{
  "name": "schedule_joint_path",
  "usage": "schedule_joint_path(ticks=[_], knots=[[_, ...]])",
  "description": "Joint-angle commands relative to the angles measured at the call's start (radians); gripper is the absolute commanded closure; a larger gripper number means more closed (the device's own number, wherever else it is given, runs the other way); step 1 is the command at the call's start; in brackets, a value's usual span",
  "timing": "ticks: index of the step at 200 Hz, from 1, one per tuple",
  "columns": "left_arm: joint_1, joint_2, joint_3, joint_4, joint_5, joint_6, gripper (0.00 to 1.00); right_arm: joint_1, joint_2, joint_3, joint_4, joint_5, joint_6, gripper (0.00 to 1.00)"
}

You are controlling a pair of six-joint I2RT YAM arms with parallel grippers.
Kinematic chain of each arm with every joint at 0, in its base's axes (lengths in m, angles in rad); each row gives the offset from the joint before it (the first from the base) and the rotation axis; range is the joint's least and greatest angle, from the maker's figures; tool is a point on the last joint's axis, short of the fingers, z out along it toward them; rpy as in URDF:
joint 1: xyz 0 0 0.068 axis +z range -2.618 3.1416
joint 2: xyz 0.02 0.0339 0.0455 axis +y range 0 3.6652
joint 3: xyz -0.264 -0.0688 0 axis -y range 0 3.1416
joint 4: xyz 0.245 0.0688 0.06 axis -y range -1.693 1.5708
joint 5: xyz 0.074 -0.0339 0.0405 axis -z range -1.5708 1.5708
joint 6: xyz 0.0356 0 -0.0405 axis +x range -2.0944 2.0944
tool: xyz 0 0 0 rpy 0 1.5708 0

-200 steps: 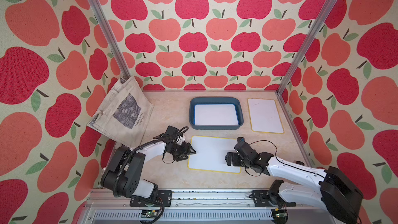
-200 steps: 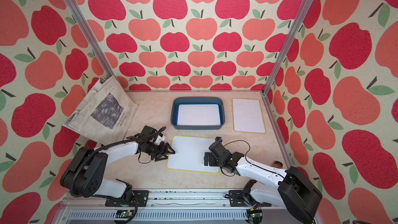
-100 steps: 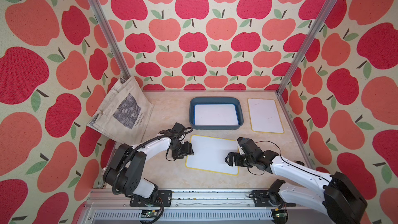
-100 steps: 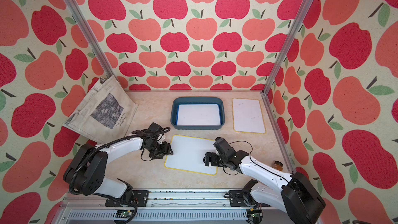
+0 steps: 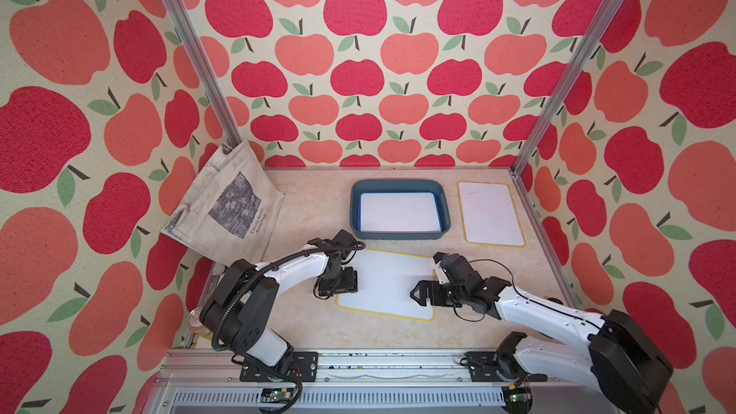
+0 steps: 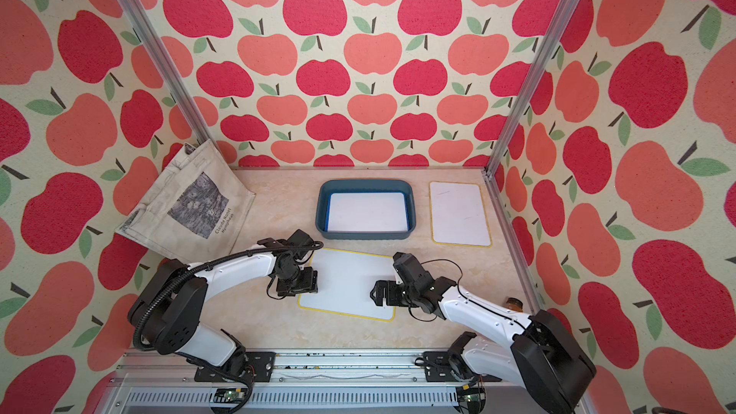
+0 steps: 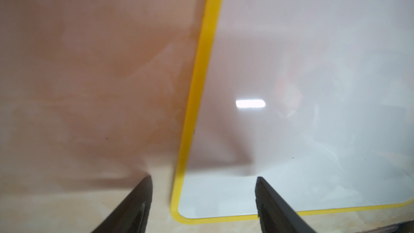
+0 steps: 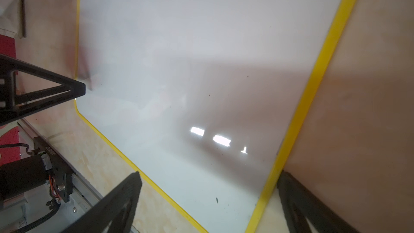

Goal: Put the whiteboard into the storage box
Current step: Pick up the whiteboard at the center of the board.

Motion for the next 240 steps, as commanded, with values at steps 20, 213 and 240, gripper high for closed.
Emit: schedule_joint_path(ticks=[20, 213, 240], knots=[[-0.068, 0.124, -0.109, 0.253, 0.284, -0.092, 0.25, -0.001, 0.012, -0.055, 0.016, -0.035, -0.003, 0.01], [0.144, -0.208, -0.361, 0.627, 0.681, -0.124, 0.24, 0.121, 0.075, -0.115, 0.258, -0.079, 0.154, 0.01], [0.175, -0.248, -0.379, 0.599, 0.676, -0.112, 0.26, 0.121, 0.04, -0.106, 0.193, -0.057, 0.139, 0.01]])
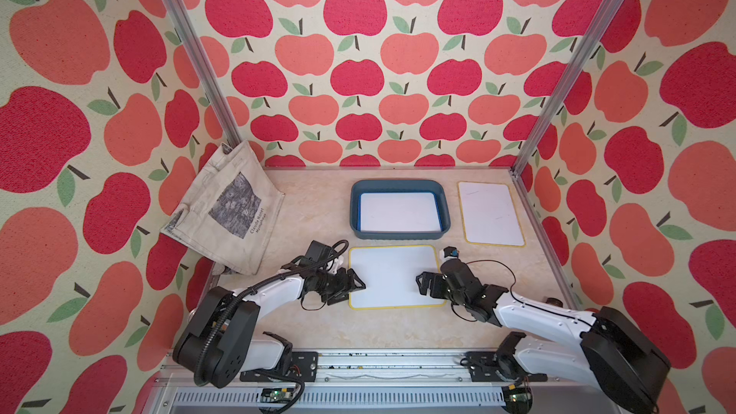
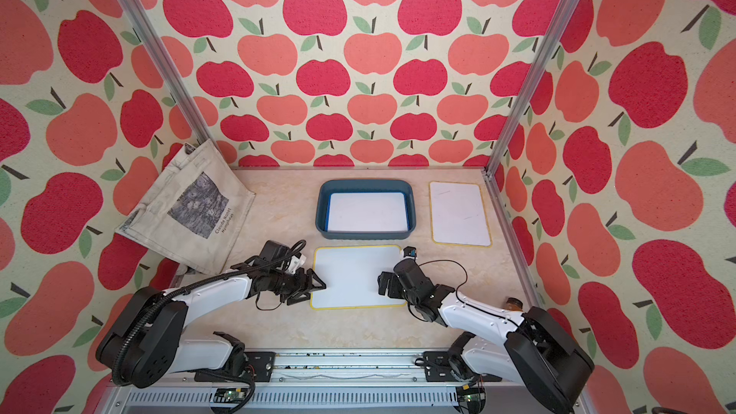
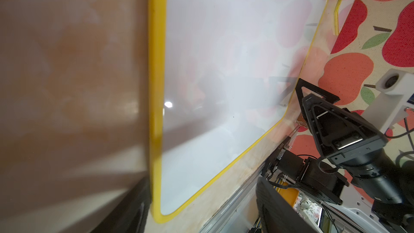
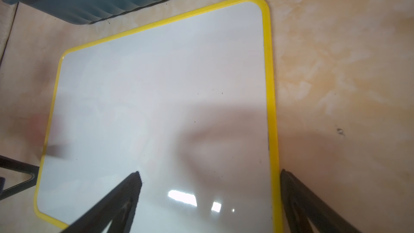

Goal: Put the whiteboard into the storage box
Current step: Pick up the whiteboard at the center of the board.

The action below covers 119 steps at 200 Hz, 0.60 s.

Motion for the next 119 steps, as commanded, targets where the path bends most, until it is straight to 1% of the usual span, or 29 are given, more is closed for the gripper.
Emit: schedule_joint_path(ticks=[1, 25, 48, 61, 91, 119], knots=[[-0.007, -0.017, -0.024, 0.087, 0.165, -0.003, 0.26, 0.083, 0.014, -0.01, -0.067, -0.381, 0.07, 0.01], [0.016, -0.042, -0.035, 0.064, 0.164, 0.008, 0.3, 0.08, -0.02, -0.007, -0.133, -0.354, 0.048, 0.01], [0.03, -0.072, -0.043, 0.058, 0.168, 0.011, 0.38, 0.08, -0.045, -0.008, -0.18, -0.333, 0.033, 0.01], [0.039, -0.085, -0.049, 0.063, 0.176, 0.007, 0.41, 0.08, -0.055, -0.02, -0.172, -0.331, 0.04, 0.01], [0.053, -0.104, -0.061, 0.073, 0.201, 0.0, 0.58, 0.079, -0.058, -0.026, -0.16, -0.328, 0.031, 0.01], [0.054, -0.126, -0.069, 0.076, 0.237, 0.0, 0.63, 0.07, -0.039, -0.028, -0.136, -0.339, 0.021, 0.01]])
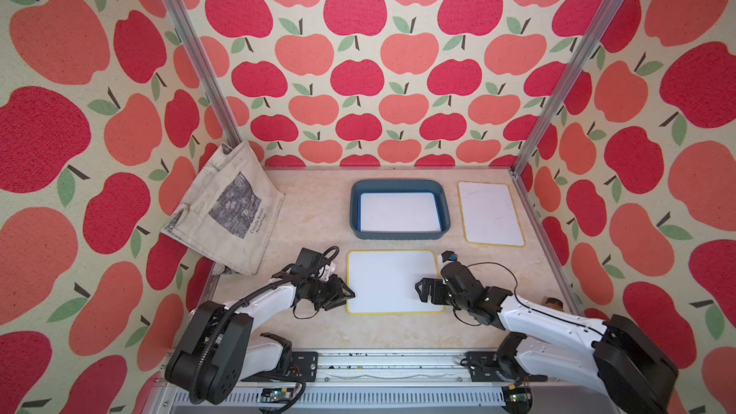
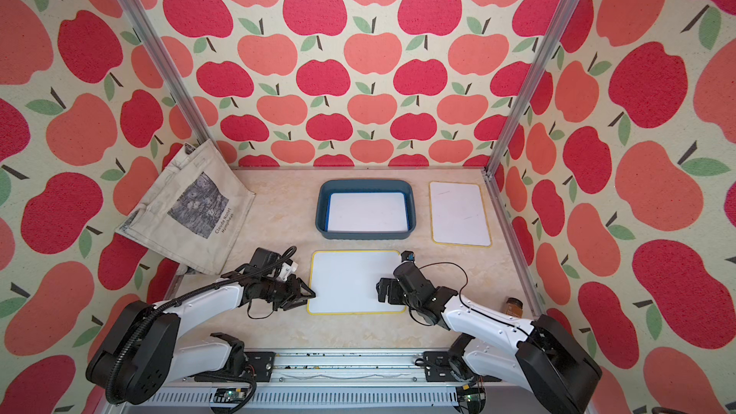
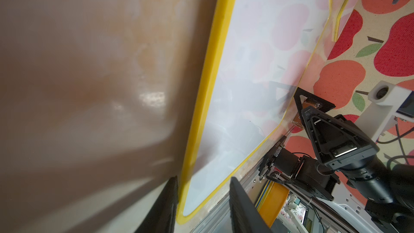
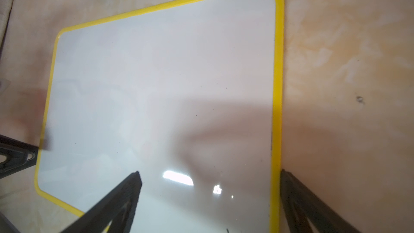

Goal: Put the whiteboard into the storage box
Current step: Pick up the whiteboard at the center of the board.

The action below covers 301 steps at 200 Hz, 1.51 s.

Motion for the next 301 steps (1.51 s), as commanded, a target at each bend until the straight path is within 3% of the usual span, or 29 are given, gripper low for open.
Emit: schedule_joint_path(ticks=[1, 33, 107, 229, 301], knots=[[-0.017, -0.04, 0.014, 0.108, 0.201, 0.0, 0.63, 0.042, 0.034, -0.029, -0.027, -0.289, 0.026, 0.01], [-0.017, -0.066, 0.011, 0.083, 0.195, 0.005, 0.73, 0.031, 0.041, -0.041, -0.013, -0.294, 0.025, 0.01], [-0.017, -0.103, 0.003, 0.095, 0.218, -0.021, 0.82, 0.004, 0.005, -0.074, 0.001, -0.306, 0.024, 0.01], [0.006, -0.277, 0.061, -0.108, 0.189, 0.005, 0.88, -0.065, -0.112, -0.101, -0.077, -0.307, -0.026, 0.01], [0.004, -0.34, 0.109, -0.194, 0.263, 0.034, 0.85, -0.095, -0.089, -0.076, -0.038, -0.379, -0.061, 0.01]])
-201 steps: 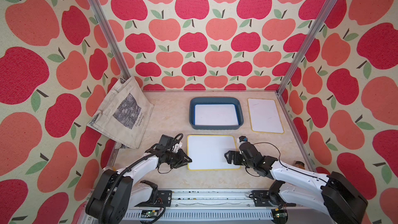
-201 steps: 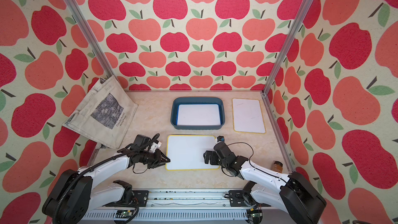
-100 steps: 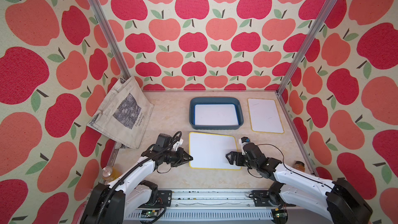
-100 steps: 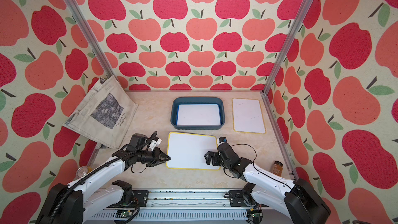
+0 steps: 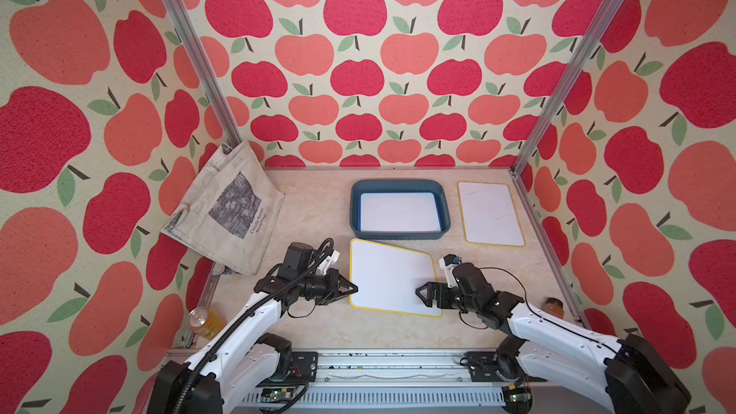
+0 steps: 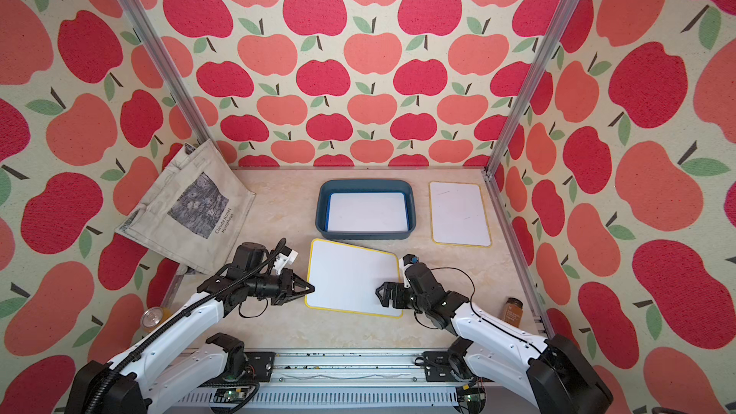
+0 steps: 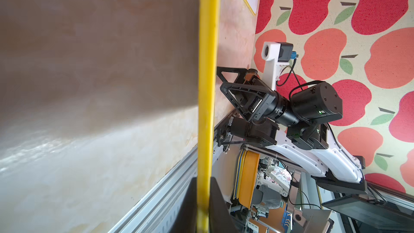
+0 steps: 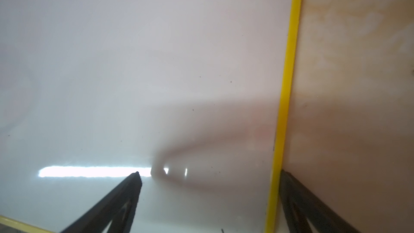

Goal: Put the whiteboard into the storage box
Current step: Pick up the whiteboard at the center of the board.

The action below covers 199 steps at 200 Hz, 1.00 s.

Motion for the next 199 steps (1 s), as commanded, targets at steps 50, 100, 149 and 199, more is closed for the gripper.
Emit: schedule_joint_path(ticks=[50, 100, 149, 199], knots=[[-0.022, -0.027, 0.079, -0.064, 0.079, 0.045, 0.82, -0.008, 0.073, 0.016, -0.01, -0.154, -0.025, 0.01], [-0.05, 0.008, 0.132, -0.104, 0.07, 0.074, 0.77, -0.01, 0.107, 0.016, 0.031, -0.164, -0.024, 0.01], [-0.05, 0.053, 0.159, -0.109, 0.029, 0.058, 0.75, -0.019, 0.092, 0.011, 0.034, -0.167, -0.024, 0.01], [-0.047, 0.105, 0.194, -0.122, -0.033, 0.036, 0.72, -0.033, 0.089, 0.01, 0.052, -0.181, -0.022, 0.01]])
